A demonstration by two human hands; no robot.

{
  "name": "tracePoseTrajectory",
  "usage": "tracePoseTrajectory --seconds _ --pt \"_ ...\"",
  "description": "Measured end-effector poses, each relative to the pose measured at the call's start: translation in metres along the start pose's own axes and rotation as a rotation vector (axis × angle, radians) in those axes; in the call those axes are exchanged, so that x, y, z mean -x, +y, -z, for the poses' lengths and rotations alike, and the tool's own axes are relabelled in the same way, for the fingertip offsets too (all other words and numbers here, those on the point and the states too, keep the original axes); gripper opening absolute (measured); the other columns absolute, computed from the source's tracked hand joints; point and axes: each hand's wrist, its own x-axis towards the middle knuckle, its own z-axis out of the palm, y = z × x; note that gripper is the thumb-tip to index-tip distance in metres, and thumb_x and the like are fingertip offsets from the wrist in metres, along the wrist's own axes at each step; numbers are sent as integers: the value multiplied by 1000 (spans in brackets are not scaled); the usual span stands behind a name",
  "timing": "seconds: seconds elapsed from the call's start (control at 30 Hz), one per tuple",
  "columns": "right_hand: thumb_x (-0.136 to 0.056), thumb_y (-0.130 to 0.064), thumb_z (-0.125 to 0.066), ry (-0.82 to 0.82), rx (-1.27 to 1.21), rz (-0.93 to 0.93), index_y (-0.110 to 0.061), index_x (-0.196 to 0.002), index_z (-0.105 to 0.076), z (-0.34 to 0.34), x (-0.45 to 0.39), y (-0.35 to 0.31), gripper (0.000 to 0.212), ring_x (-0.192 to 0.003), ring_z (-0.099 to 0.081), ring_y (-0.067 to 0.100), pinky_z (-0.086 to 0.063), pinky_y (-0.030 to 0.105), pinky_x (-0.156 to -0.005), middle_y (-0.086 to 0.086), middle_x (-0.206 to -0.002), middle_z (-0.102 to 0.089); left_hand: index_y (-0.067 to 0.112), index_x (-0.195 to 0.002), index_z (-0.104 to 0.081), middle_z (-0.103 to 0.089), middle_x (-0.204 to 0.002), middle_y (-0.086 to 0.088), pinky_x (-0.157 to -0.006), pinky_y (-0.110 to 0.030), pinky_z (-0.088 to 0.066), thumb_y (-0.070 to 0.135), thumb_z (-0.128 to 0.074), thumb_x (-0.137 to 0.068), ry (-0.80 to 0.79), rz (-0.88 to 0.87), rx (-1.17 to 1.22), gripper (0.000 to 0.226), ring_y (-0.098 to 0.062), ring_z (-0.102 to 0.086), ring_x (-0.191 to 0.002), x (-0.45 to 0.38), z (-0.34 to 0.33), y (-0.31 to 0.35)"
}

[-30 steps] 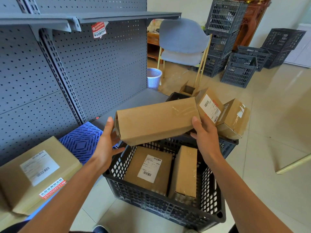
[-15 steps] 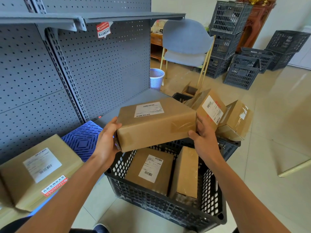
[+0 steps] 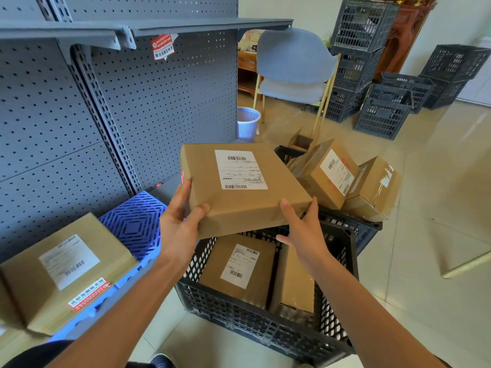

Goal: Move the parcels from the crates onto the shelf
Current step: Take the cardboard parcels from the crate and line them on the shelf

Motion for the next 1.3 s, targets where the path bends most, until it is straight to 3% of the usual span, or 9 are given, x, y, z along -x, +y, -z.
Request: tracePoseTrajectory --seconds 0.1,0.2,0.3,0.47,0.63,0.77,1.03,1.13,1.3 --pt "-95 -39 -68 79 -185 -7 -46 -159 9 -17 5 5 100 -134 -42 17 -48 61 -104 -16 -163 -18 44 -140 -55 -43 -156 15 -114 -45 -42 14 -74 -81 0 -82 -67 70 -4 -42 -142 11 -11 -8" --pt "-97 -40 -65 82 -283 -9 -55 -155 4 -35 11 8 92 -121 -53 15 -51 65 -97 -15 -154 -37 43 -146 -50 -31 -160 20 -109 -32 -47 7 -73 -88 12 -153 -124 72 1 -34 -144 23 -28 -14" --pt "-97 -38 -66 52 -364 -11 -57 -154 2 -45 16 11 91 -107 -61 8 -54 65 -92 -18 -139 -56 43 -149 -44 -26 -161 23 -105 -22 -49 11 -72 -91 -4 -190 -175 72 5 -32 -144 31 -42 -15" --pt "-96 -28 -70 56 -434 -14 -57 -154 -6 -43 14 9 91 -113 -65 17 -58 62 -85 -12 -136 -61 39 -153 -39 -25 -162 22 -103 -14 -45 29 -76 -89 -76 -176 -207 74 7 -30 -144 29 -46 -16" --pt "-95 -23 -71 98 -365 23 -54 -156 -6 -21 4 3 96 -103 -67 11 -57 64 -87 -17 -130 -60 37 -150 -42 -48 -141 30 -105 -14 -39 50 -69 -88 -73 -95 -299 68 16 -40 -131 20 -34 -19" --pt "-93 -18 -72 48 -246 54 -57 -155 -14 -1 -3 4 93 -108 -66 10 -54 66 -90 -20 -129 -61 31 -153 -38 -42 -153 14 -116 -31 -30 47 -66 -93 62 -27 -411 68 -4 -35 -142 -4 -11 -11" --pt "-92 -12 -70 -194 -12 122 -62 -151 -23 26 -3 7 90 -123 -62 14 -54 65 -91 -24 -138 -59 31 -152 -43 -49 -149 10 -119 -40 -33 42 -74 -89 62 141 -430 71 -9 -44 -137 -41 29 -3" --pt "-93 -13 -68 -283 68 134 -63 -150 -22 29 1 8 89 -128 -59 16 -52 64 -94 -23 -142 -56 27 -148 -49 -57 -135 12 -108 -35 -41 37 -77 -88 5 213 -416 67 -11 -56 -125 -44 34 -5" --pt "-96 -17 -64 -329 143 146 -63 -150 -23 30 4 9 82 -125 -61 15 -47 63 -101 -24 -139 -58 27 -121 -68 -76 -107 12 -78 -26 -55 24 -74 -92 -164 297 -426 31 -5 -73 -90 -37 35 -4"
